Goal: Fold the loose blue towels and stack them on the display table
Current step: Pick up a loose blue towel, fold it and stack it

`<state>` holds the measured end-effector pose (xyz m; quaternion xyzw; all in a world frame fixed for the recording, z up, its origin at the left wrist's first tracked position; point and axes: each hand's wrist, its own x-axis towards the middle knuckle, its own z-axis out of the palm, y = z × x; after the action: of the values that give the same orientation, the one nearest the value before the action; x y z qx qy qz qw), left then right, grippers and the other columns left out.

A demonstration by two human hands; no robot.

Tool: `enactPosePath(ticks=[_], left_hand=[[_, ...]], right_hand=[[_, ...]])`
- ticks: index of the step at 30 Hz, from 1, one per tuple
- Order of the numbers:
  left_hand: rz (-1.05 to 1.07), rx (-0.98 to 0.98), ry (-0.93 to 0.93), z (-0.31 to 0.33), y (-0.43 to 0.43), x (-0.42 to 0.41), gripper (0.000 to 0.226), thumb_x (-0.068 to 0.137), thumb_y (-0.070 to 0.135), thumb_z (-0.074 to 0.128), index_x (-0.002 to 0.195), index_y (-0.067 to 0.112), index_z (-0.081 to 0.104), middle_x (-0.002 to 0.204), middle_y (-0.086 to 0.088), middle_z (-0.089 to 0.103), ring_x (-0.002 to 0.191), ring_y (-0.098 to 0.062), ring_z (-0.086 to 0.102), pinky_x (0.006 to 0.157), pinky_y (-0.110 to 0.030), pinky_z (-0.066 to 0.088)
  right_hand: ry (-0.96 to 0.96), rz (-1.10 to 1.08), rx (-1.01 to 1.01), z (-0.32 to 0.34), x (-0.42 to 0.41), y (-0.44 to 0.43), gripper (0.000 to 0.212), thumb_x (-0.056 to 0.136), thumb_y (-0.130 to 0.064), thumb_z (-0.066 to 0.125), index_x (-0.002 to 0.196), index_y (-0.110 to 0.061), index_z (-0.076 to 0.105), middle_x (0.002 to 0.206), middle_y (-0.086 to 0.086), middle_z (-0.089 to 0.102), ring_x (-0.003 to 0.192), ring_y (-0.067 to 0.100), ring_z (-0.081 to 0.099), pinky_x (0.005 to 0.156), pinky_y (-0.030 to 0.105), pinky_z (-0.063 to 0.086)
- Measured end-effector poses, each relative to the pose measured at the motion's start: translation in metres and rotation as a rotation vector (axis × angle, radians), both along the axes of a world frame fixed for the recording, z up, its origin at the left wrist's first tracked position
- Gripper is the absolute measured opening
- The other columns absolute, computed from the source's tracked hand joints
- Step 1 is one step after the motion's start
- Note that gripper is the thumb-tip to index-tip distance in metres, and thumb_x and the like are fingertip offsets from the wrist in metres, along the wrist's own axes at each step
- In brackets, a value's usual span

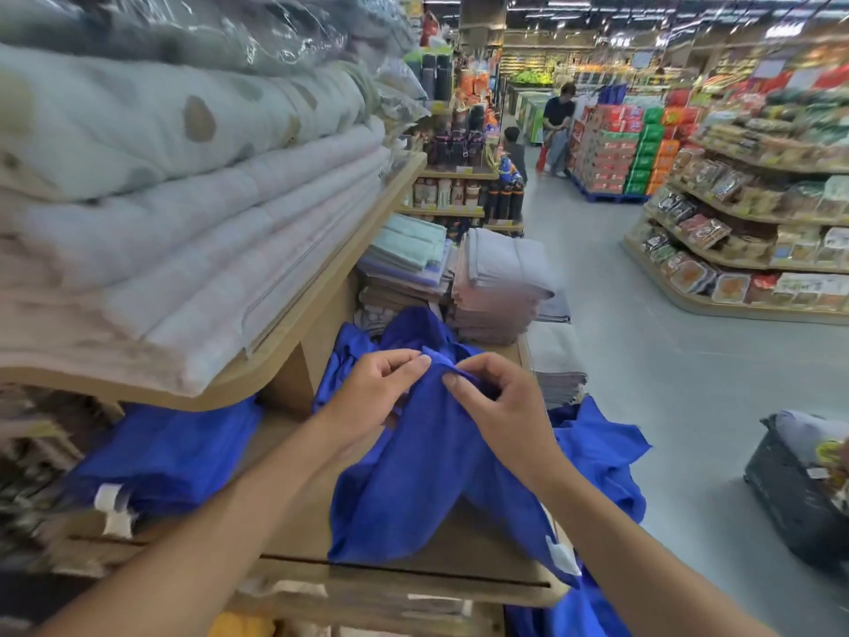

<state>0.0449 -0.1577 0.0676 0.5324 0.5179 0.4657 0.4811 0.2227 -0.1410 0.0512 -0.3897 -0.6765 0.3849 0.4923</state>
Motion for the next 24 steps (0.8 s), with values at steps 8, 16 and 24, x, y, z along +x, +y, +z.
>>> enactPosePath(ticks=[8,16,24], left_hand=[[-0.005,0.248,0.133,0.014,-0.019,-0.012,0.020,0.098,0.028,0.062,0.104,0.011,0.073,0.091,-0.023,0.069,0.080,-0.025,0.061,0.070,-0.038,0.048],[0.000,0.416,0.327,0.062,-0.013,-0.021,0.019,0.105,0.025,0.053,0.102,0.018,0.071,0.092,-0.007,0.072,0.087,-0.026,0.069,0.075,-0.041,0.056],[0.110,0.632,0.397,0.136,0.007,-0.018,0.018,0.101,0.027,0.056,0.091,0.030,0.071,0.087,0.008,0.073,0.083,-0.004,0.067,0.076,-0.024,0.049]], right_hand=[[-0.025,-0.027,0.078,0.011,-0.017,0.005,0.020,0.089,-0.025,0.077,0.075,-0.025,0.063,0.082,-0.011,0.068,0.075,0.003,0.063,0.068,0.016,0.046],[-0.052,0.409,-0.020,0.060,-0.006,0.041,0.026,0.083,-0.044,0.078,0.083,-0.020,0.070,0.084,0.008,0.072,0.077,0.017,0.067,0.071,0.036,0.053],[-0.285,0.484,-0.022,0.108,0.012,0.058,0.031,0.083,-0.044,0.080,0.097,-0.016,0.079,0.098,0.008,0.079,0.094,0.029,0.076,0.086,0.050,0.060]])
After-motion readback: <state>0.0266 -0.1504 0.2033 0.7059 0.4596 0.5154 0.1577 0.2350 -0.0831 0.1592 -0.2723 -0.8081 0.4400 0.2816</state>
